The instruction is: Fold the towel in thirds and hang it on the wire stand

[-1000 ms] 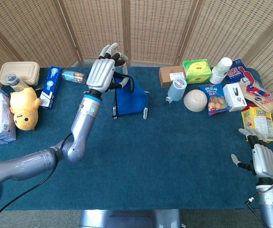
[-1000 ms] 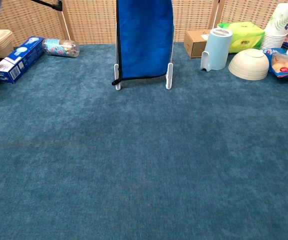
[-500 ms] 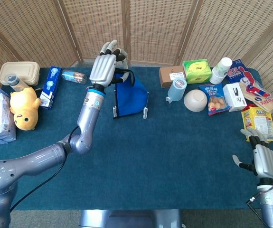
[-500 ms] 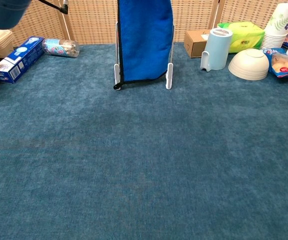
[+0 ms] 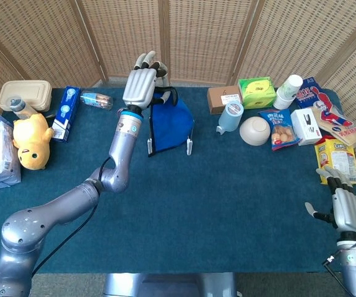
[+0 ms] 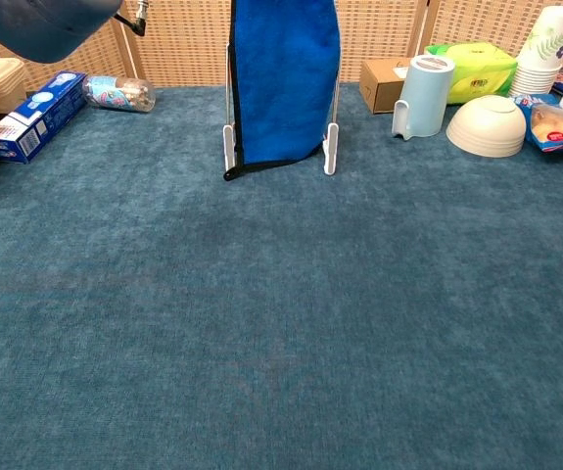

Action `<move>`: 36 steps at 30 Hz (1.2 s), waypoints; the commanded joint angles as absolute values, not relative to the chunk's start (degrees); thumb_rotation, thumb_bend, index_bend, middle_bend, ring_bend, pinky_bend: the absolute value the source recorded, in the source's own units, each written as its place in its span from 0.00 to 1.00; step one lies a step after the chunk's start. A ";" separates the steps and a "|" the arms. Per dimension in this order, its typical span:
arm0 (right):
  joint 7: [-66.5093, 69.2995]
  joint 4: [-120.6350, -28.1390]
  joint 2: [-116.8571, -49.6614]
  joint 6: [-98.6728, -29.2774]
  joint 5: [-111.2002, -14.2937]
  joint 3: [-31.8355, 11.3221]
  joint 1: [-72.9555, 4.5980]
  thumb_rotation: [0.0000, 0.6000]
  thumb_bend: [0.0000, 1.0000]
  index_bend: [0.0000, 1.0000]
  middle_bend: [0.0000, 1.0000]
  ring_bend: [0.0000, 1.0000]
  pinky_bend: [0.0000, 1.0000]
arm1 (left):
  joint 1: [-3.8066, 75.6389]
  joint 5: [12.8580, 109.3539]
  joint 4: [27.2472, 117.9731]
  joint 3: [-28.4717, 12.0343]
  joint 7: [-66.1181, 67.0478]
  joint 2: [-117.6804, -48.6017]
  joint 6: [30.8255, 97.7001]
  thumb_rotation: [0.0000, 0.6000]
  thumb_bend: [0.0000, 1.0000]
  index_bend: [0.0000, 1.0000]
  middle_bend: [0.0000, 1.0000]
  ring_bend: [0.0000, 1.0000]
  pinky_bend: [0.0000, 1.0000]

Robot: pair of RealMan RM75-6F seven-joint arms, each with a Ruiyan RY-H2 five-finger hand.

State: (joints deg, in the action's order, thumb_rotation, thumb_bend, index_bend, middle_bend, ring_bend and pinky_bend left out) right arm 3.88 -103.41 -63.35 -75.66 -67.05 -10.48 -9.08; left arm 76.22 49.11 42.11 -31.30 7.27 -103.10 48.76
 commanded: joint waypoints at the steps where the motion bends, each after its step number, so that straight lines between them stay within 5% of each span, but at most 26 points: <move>1: 3.67 -103.49 -63.26 -75.62 -66.86 -10.55 -9.10 1.00 0.24 0.15 0.09 0.00 0.00 | 78.01 50.00 37.16 -30.74 6.42 -105.44 46.87 1.00 0.50 0.80 0.33 0.10 0.00; 27: 2.18 -103.80 -62.75 -75.08 -64.62 -11.19 -9.26 1.00 0.24 0.15 0.09 0.00 0.00 | 85.44 55.08 13.33 -28.73 1.80 -115.95 38.37 1.00 0.50 0.79 0.32 0.09 0.00; 30: 2.54 -103.75 -62.59 -75.11 -64.62 -11.28 -9.16 1.00 0.24 0.15 0.09 0.00 0.00 | 85.65 55.41 12.43 -28.46 2.82 -116.36 37.21 1.00 0.47 0.71 0.25 0.04 0.00; 36: 2.91 -103.66 -62.35 -75.27 -64.74 -11.36 -8.98 1.00 0.23 0.15 0.09 0.00 0.00 | 85.87 56.09 11.82 -28.15 4.29 -116.39 37.30 1.00 0.38 0.35 0.04 0.00 0.00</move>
State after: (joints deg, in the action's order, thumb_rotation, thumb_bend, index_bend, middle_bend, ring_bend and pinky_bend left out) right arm 2.92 -103.66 -62.35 -75.27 -64.74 -11.36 -8.99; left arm 85.81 55.91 11.95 -28.24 4.08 -116.38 37.08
